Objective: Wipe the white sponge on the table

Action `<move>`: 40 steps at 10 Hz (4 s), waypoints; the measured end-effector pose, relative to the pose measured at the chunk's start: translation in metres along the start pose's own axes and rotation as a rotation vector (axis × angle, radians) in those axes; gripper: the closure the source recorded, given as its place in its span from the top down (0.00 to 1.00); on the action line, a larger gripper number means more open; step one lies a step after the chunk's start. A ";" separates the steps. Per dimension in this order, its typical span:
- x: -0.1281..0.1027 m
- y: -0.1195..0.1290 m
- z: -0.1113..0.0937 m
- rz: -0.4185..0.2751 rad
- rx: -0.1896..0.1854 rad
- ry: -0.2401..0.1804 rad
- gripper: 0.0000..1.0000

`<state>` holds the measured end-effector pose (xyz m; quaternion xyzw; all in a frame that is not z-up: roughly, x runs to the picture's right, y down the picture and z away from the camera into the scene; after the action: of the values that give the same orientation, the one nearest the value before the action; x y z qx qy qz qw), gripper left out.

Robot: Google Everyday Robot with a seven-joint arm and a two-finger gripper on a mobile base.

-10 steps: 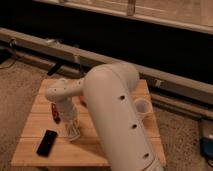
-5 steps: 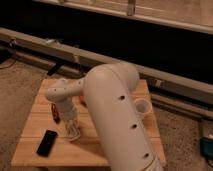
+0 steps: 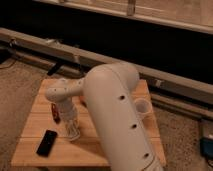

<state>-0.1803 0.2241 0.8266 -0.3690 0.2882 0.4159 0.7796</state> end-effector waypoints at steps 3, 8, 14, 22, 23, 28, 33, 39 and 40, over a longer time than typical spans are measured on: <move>0.000 0.000 0.000 0.000 0.000 0.000 0.17; 0.000 0.000 0.000 0.000 0.000 0.000 0.17; 0.000 0.000 -0.001 -0.001 0.001 -0.001 0.17; 0.000 -0.002 -0.002 0.005 -0.004 -0.007 0.17; 0.000 -0.002 -0.002 0.005 -0.004 -0.007 0.17; 0.006 -0.019 0.001 0.048 -0.024 -0.001 0.17; 0.009 -0.026 0.002 0.064 -0.036 -0.002 0.17; 0.008 -0.040 0.003 0.088 -0.038 -0.002 0.17; 0.007 -0.040 0.003 0.088 -0.038 -0.002 0.17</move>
<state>-0.1422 0.2144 0.8356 -0.3703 0.2954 0.4557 0.7536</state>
